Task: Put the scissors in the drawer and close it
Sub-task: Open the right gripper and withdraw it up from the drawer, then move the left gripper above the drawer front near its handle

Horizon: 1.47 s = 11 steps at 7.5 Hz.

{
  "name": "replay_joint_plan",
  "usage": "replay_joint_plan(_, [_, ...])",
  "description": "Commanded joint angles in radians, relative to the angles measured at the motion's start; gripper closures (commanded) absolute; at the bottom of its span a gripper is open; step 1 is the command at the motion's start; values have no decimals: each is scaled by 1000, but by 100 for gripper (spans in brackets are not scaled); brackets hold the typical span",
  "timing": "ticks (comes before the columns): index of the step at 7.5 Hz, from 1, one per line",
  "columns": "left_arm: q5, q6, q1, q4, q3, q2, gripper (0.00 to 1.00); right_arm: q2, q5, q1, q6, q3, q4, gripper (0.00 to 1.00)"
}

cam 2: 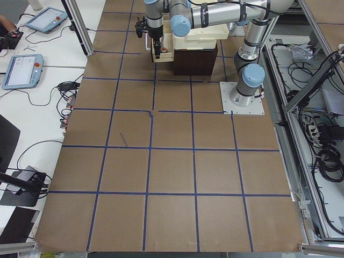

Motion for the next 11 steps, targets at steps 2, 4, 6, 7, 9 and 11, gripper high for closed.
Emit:
replay_joint_plan(2, [0,19,27,25,51,-6,0,-74,-3,-194,393,5,91,0])
replay_joint_plan(4, [-1,39,39,30,112,-61,0,-129,9,-207,614,0,247,0])
replay_joint_plan(6, [-16,30,38,44,126,-132,0,-128,61,-230,686,-3,259,0])
replay_joint_plan(7, [-47,26,35,100,132,-175,0,-124,62,-253,688,3,262,0])
replay_joint_plan(9, [-169,3,35,156,132,-233,0,-134,60,-293,691,14,285,0])
replay_joint_plan(11, [-201,-5,30,165,128,-264,0,-140,33,-290,746,14,283,0])
